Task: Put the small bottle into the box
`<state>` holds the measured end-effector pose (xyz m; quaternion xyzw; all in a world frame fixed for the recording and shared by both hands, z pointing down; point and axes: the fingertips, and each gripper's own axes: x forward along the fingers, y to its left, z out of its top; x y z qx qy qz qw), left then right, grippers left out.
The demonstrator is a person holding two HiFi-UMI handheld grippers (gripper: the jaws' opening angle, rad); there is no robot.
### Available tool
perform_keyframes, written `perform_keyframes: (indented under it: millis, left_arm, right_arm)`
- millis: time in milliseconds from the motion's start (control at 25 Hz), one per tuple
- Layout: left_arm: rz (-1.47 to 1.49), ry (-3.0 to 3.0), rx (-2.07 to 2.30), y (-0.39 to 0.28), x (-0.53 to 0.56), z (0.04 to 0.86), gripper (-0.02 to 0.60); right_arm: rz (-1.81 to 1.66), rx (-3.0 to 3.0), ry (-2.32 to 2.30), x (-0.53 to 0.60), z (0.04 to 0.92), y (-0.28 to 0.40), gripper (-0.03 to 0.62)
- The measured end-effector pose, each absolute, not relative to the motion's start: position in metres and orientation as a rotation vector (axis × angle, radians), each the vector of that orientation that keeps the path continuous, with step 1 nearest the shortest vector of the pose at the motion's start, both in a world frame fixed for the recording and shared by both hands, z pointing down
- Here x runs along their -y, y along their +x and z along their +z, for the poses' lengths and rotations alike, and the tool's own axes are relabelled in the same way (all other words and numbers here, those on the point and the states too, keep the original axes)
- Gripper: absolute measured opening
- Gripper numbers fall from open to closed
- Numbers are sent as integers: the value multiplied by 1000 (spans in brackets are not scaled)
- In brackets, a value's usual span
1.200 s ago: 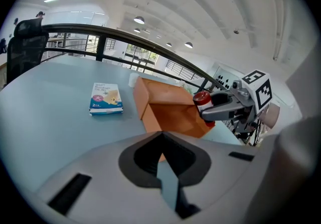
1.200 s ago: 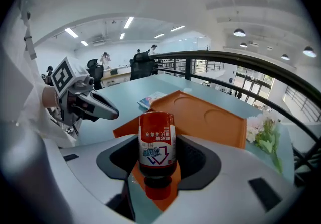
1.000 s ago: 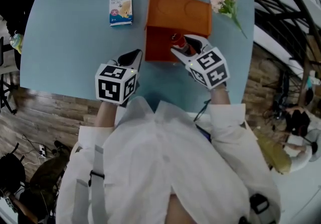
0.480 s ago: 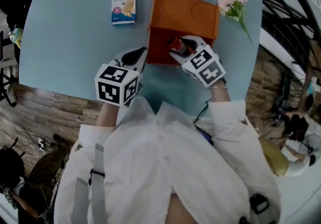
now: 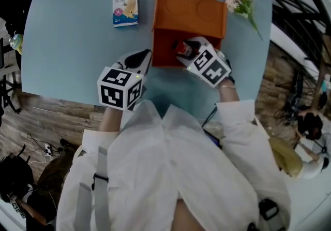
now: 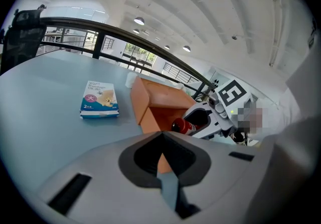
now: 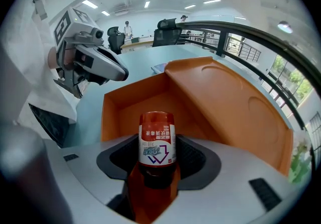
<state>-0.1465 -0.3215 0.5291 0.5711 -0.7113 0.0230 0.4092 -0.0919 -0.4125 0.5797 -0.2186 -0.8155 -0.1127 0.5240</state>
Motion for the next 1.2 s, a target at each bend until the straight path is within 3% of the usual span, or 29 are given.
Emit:
perform_keyframes:
  millis: [1200]
  left_arm:
    - [100, 1482, 1773, -123, 320, 523, 5]
  right_arm:
    - [-303, 2026, -423, 406, 562, -87, 219]
